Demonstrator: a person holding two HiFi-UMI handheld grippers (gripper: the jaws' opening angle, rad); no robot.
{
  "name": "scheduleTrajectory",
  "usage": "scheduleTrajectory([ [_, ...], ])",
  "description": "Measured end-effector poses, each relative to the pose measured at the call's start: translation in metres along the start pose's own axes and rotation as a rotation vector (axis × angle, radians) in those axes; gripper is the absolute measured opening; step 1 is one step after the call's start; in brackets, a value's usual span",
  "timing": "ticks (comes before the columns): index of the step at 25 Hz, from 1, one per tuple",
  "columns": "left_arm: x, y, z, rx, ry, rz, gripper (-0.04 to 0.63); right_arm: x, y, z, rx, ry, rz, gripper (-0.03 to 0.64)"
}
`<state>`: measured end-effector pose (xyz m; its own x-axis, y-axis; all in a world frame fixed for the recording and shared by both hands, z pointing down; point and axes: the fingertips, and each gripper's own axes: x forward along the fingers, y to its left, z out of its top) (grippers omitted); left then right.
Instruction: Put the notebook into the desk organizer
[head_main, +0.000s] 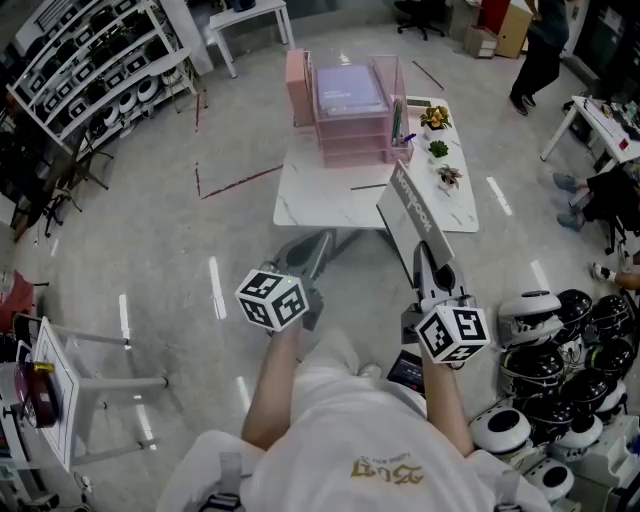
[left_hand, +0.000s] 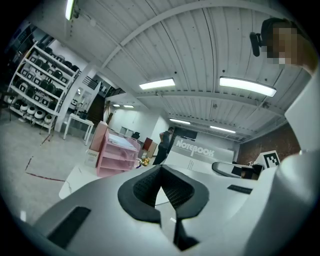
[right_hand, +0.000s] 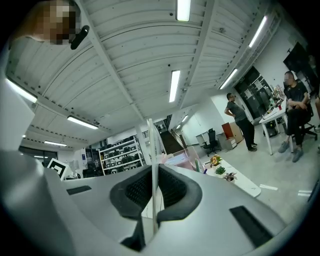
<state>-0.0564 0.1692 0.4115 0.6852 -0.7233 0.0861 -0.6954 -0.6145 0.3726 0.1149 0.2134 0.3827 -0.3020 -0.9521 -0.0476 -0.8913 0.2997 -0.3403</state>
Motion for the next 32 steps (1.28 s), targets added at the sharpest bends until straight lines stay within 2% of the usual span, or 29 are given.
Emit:
scheduleTrajectory([
  [5,0.009,0.011,-0.009,-0.025,0.015,0.014,0.015,0.0,-0.011,-0.002,-0.017,0.011,-0.02,0.02],
  [12,0.069,0.045,-0.007,-0.041,0.027,0.005,0.014,0.051,-0.044,-0.004,-0.034,0.027,-0.035,0.02],
  [23,0.201,0.142,0.046,-0.04,0.043,0.004,0.015,0.215,-0.097,0.016,-0.05,0.036,-0.016,0.02],
  [32,0.261,0.21,0.093,-0.038,0.023,-0.013,0.015,0.32,-0.1,0.034,-0.09,0.014,-0.008,0.02],
])
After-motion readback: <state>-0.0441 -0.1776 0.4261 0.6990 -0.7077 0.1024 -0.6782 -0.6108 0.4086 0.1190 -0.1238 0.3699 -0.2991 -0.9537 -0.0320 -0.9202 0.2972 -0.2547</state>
